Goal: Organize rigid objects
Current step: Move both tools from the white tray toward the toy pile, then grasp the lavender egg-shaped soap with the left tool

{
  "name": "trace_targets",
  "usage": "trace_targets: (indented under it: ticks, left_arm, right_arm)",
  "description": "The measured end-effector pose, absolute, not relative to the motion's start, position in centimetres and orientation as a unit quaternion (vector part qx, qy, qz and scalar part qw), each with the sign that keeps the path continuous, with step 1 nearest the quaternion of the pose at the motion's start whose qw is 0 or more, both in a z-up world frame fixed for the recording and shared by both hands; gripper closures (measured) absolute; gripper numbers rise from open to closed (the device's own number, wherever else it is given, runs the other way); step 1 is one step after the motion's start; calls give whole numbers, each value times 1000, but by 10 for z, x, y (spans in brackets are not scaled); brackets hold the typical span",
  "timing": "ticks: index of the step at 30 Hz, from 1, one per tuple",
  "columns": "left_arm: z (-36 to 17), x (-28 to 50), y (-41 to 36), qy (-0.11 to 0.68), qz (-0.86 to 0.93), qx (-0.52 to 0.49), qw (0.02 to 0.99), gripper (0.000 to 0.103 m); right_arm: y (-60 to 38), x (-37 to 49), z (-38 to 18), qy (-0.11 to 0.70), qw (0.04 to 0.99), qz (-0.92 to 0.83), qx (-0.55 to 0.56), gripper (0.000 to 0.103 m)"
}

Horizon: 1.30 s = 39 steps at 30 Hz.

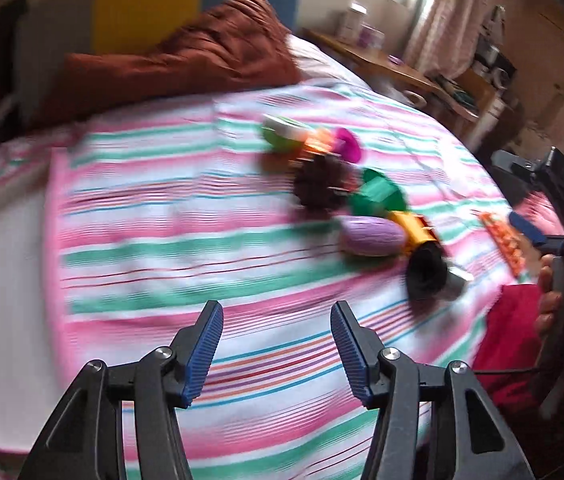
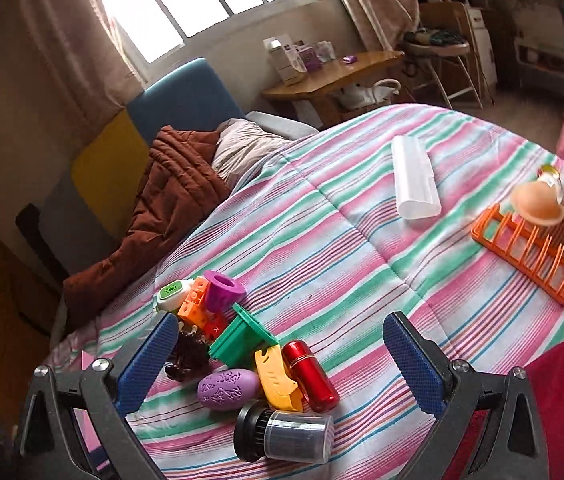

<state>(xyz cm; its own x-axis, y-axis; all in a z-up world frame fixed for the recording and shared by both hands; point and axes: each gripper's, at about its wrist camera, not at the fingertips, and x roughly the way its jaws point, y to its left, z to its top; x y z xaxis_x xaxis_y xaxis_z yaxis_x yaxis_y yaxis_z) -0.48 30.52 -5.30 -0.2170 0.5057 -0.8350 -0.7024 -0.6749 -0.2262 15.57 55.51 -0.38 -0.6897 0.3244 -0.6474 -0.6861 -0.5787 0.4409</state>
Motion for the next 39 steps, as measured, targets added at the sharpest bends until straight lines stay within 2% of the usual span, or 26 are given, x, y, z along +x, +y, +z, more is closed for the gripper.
trace_targets:
  ticks: [5,10,14,21,25,28,29,30,39]
  left_arm:
    - [-64,-2,355,118,750,-494,424,46]
    - [-76,2,397,179,740,-462,455,46]
    - [-92,8,428,257,707,-441,489,42]
    - [-104,6,458,337,678,-401,517,33]
    - [-112,1,466,341,660,-411,529,33]
    - [-113,-3,464,319,660,-421,535,45]
    - [-112,-3,462,319,661,-420,534,58]
    - [-110,0,458,317,662,-418,535,65]
    - [-106,13,391,282,690,-430,509,66]
  right_arm:
    - [559,157,-5,368,285,846,-259,0]
    - [559,156,-4,373,274,847,-261,0]
    - [562,159,-7,387,271,842,-259,0]
    - [564,159,-8,391,272,840,-260,0]
    - [567,160,-8,393,278,838,-258,0]
    - [570,162,-9,391,287,836,-258,0]
    - [571,162,-10,393,289,834,-259,0]
    - [571,163,-11,394,290,833,-260,0]
    - [568,147,-26,378,283,818,-329,0]
